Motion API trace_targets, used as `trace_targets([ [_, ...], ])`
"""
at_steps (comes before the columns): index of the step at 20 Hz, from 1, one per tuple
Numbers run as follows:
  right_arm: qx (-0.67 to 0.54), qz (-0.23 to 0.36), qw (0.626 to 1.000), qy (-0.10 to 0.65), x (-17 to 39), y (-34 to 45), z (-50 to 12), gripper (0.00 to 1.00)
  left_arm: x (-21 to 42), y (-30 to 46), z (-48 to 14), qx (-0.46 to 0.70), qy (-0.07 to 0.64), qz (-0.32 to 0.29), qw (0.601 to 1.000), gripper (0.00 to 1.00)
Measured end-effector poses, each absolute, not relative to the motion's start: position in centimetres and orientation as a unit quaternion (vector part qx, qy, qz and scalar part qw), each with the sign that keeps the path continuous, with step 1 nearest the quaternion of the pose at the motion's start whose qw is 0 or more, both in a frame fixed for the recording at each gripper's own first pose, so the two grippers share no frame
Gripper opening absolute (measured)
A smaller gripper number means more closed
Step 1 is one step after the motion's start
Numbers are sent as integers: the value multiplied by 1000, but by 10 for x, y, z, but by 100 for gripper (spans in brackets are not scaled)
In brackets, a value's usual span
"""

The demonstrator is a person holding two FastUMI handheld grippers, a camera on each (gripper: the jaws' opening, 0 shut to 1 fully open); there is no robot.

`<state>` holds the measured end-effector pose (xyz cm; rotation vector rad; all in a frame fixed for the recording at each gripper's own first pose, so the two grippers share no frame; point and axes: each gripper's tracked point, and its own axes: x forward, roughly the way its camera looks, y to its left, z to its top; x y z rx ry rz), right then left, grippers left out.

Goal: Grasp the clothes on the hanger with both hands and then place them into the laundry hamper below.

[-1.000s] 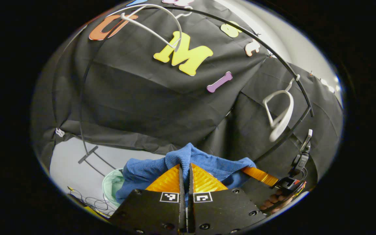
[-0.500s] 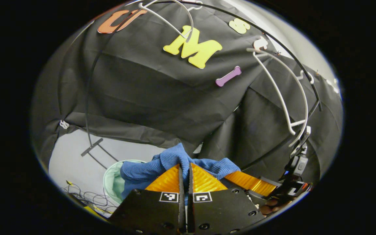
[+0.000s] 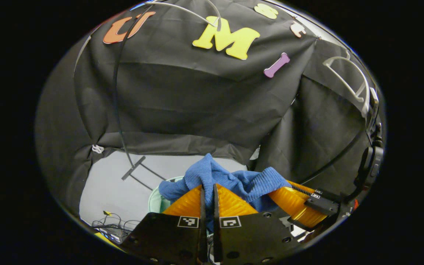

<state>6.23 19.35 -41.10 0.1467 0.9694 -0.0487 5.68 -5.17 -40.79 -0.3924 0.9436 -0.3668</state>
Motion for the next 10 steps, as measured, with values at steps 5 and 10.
trace_targets([
  [5, 3, 43, 879, 475, 57, 201, -407, 46, 50, -44, -407, -171, 467, -187, 847, 52],
  [10, -60, 61, 894, 441, 62, 184, -375, 54, 38, -39, -412, -178, 479, -183, 840, 74],
])
